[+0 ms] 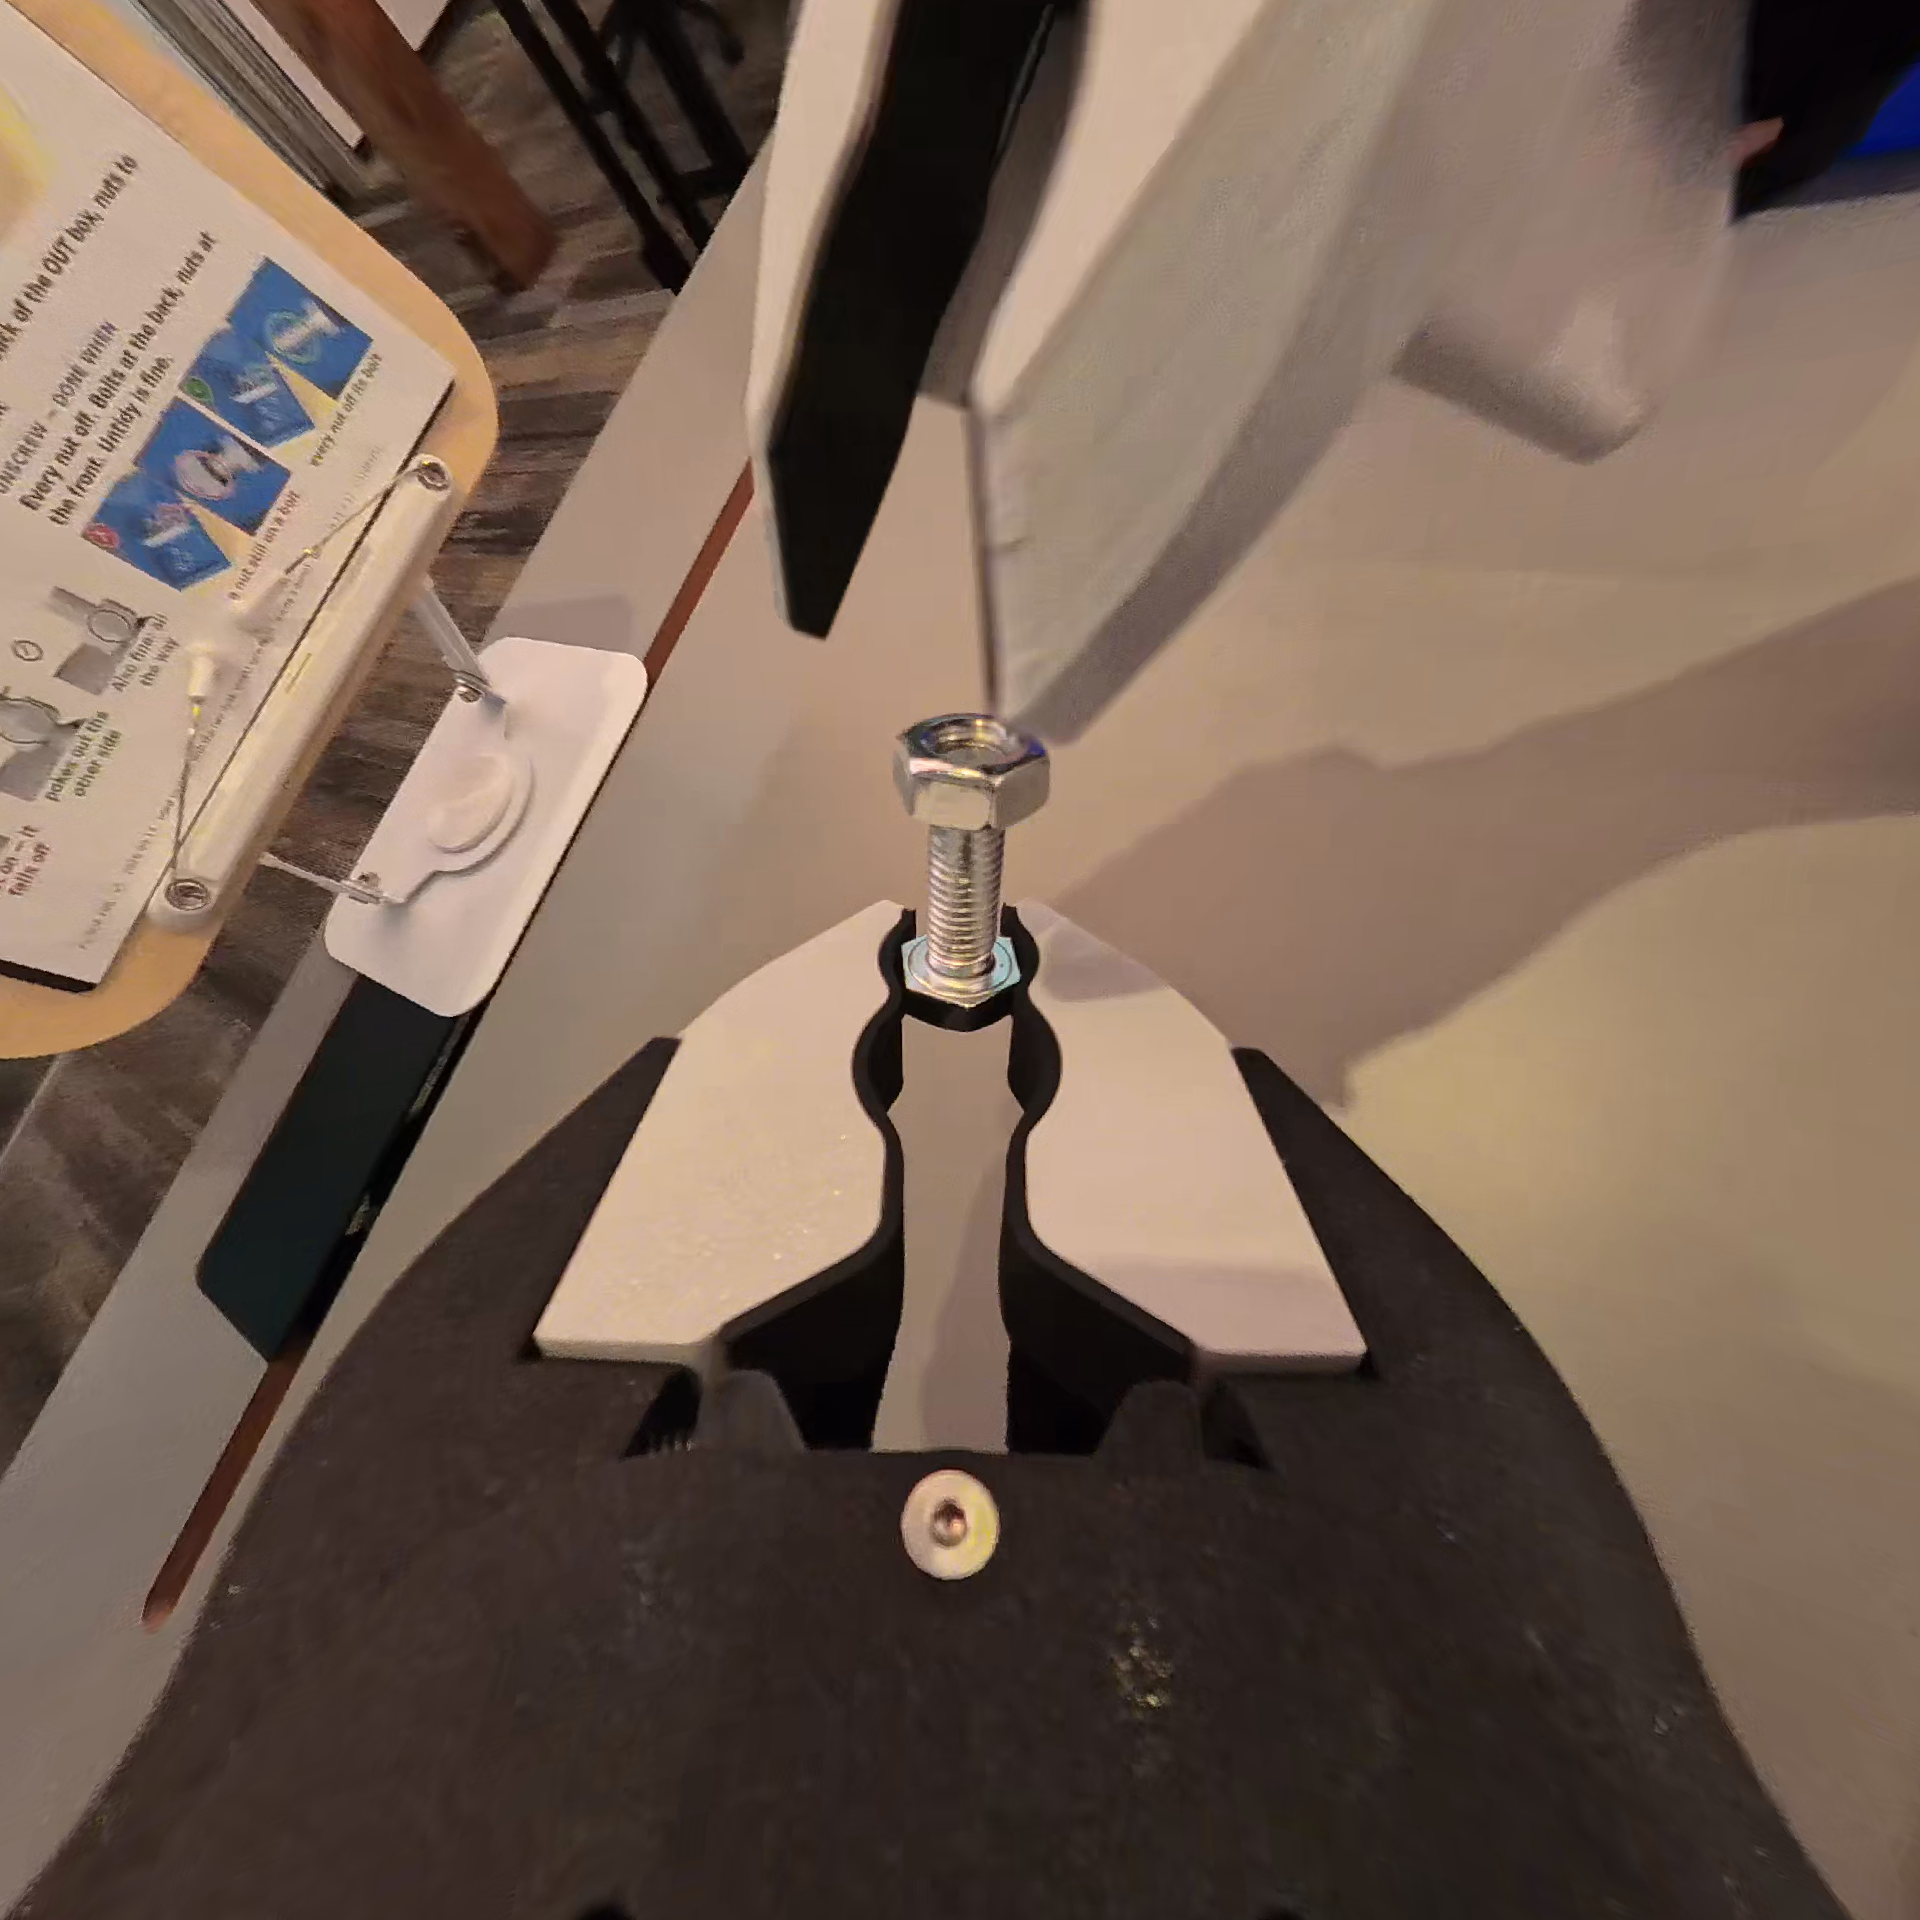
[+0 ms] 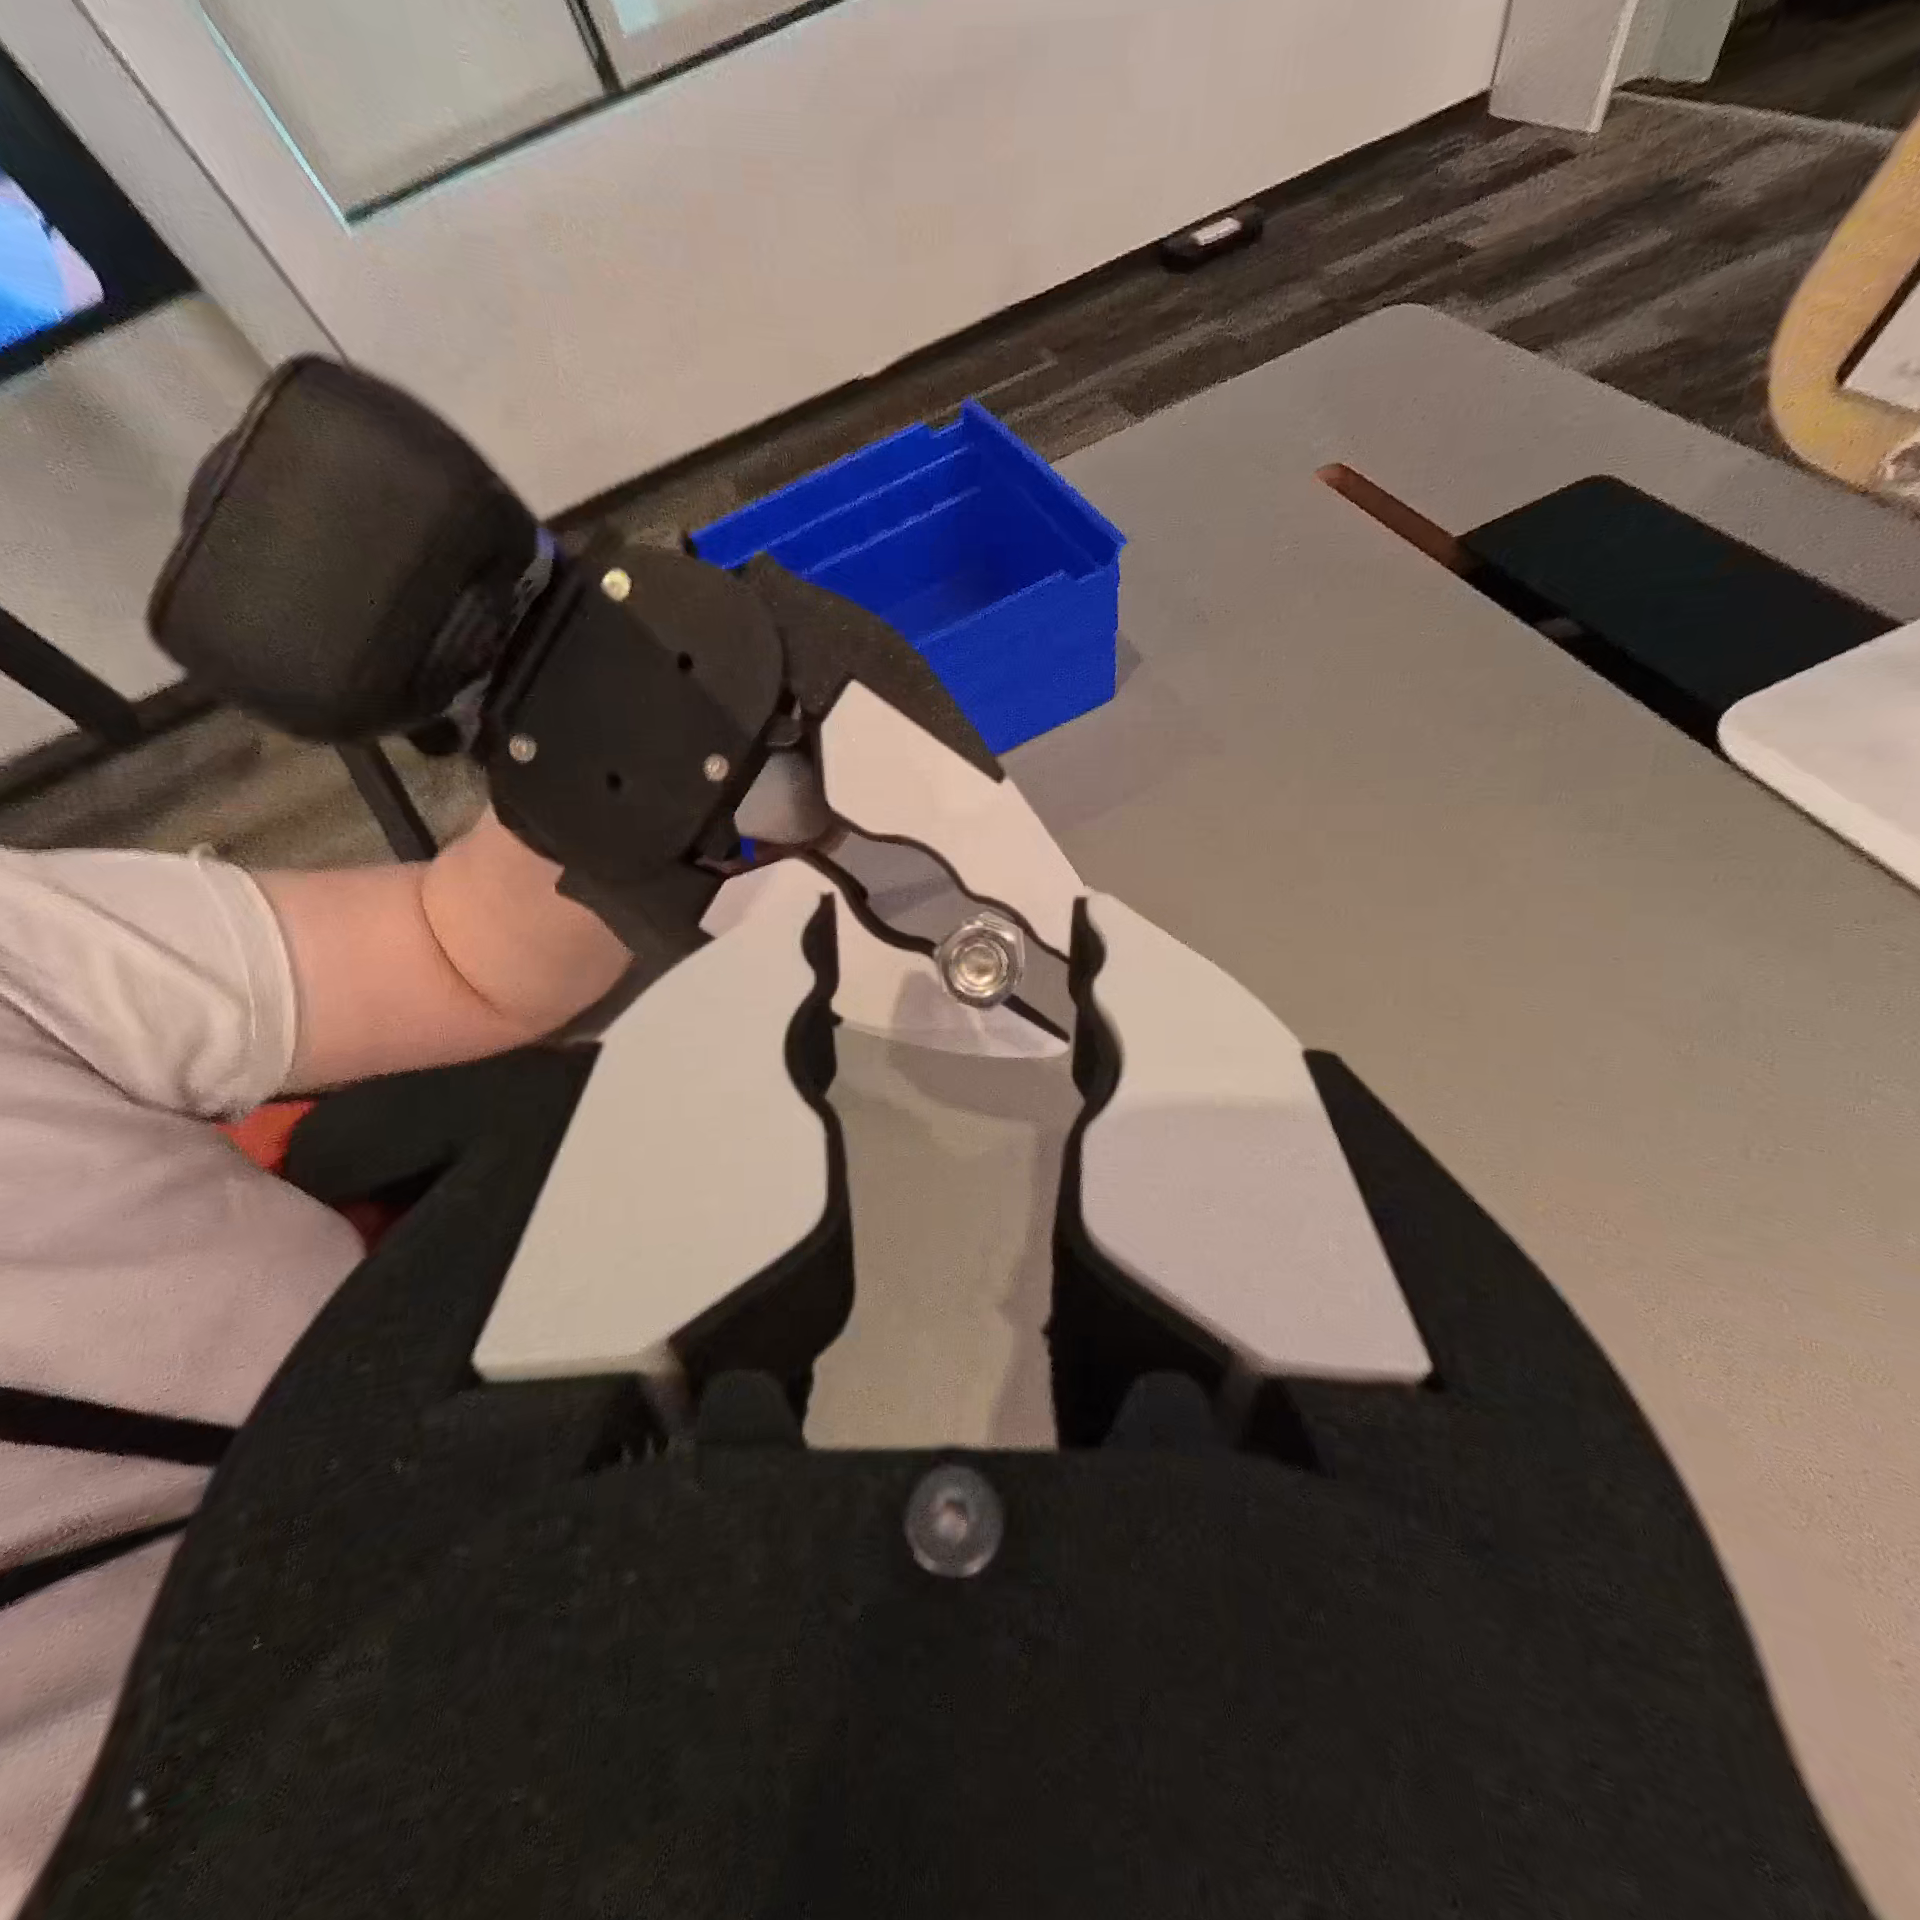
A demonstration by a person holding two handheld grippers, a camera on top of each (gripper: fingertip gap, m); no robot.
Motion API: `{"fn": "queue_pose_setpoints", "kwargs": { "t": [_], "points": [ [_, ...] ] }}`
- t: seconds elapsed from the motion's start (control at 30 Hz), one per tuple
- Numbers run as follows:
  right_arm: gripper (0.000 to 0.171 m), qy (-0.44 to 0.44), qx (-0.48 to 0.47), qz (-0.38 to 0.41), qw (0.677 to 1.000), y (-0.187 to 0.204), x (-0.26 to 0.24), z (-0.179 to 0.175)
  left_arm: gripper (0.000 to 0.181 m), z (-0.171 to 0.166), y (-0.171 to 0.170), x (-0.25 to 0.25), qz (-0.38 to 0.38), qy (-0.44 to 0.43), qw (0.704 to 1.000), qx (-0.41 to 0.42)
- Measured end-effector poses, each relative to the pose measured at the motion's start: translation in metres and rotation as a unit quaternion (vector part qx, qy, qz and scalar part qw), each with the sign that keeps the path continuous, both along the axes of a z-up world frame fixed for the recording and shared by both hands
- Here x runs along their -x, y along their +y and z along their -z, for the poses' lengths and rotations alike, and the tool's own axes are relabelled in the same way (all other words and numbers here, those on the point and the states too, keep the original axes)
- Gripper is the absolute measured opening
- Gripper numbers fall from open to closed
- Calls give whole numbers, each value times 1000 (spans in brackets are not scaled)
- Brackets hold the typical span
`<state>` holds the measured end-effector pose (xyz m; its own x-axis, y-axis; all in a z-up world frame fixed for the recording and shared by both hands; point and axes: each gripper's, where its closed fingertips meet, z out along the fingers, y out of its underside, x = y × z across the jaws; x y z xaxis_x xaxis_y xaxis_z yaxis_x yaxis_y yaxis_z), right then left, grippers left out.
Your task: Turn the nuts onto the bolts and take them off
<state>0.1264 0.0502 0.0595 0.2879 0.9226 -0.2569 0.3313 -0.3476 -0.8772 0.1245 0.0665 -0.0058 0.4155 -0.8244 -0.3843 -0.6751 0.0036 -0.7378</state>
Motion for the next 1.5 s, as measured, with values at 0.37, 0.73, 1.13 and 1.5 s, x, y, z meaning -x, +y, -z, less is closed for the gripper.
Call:
{"fn": "queue_pose_setpoints", "kwargs": {
  "t": [0.37, 0.73, 1.13, 1.5],
  "points": [
    [17, -111, -125, -104, 980, -15, -2, 22, 15, 0, -21, -7, 60, -21, 997, 49],
    [38, -85, -205, -158, 962, -20, -7, 19, 15, 8, -34, -12, 91, -27, 990, 108],
    [28, -78, -7, 3, 997, 5, 0, 26, 15, 0, 1, -1, -11, -16, 1000, 15],
    [17, -91, -278, -249, 923, -39, -4, 33, 15, 11, -56, -15, 157, -32, 975, 152]
  ]
}}
